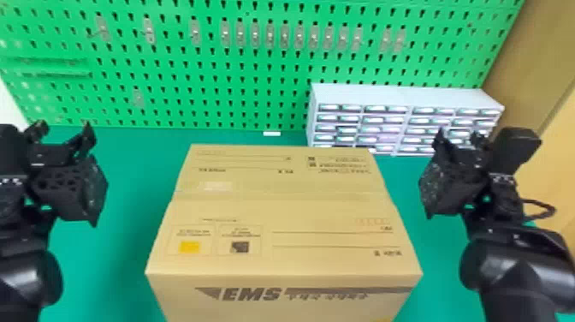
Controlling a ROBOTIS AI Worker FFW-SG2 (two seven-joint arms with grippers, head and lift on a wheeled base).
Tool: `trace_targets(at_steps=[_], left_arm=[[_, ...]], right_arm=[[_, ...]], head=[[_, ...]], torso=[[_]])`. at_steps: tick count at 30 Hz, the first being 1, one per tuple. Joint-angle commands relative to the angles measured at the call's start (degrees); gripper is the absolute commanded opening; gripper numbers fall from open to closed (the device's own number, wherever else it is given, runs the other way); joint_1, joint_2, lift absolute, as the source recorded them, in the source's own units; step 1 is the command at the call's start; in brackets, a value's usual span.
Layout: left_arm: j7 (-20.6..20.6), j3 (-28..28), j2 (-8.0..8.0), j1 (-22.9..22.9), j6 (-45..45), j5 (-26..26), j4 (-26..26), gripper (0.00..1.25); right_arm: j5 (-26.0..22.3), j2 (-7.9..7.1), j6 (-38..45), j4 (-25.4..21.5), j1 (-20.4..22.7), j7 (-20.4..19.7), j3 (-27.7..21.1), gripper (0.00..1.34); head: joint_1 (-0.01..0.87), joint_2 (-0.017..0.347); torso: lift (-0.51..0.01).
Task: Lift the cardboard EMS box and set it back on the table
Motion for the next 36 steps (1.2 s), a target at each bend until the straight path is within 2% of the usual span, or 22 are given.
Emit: trace_targets(at_steps=[1, 21, 36], left_arm=[[0.14, 0.09, 0.0, 0.13, 0.0, 0.09, 0.04, 0.76], [0.5, 0.0, 0.0, 0.4, 0.0, 1.32, 0.48, 0.76], [0.58, -0.44, 0.0, 0.31, 0.0, 1.23, 0.56, 0.76]], right_arm=[[0.07, -0.05, 0.0, 0.0, 0.03, 0.0, 0.0, 0.8], [0.42, 0.04, 0.09, -0.08, 0.2, 0.0, 0.18, 0.8], [-0.11, 0.22, 0.18, -0.08, 0.55, -1.4, 0.27, 0.8]], head=[[0.678, -0.015], [0.678, -0.015], [0.678, -0.015]], torso=[[0.0], [0.0], [-0.01]])
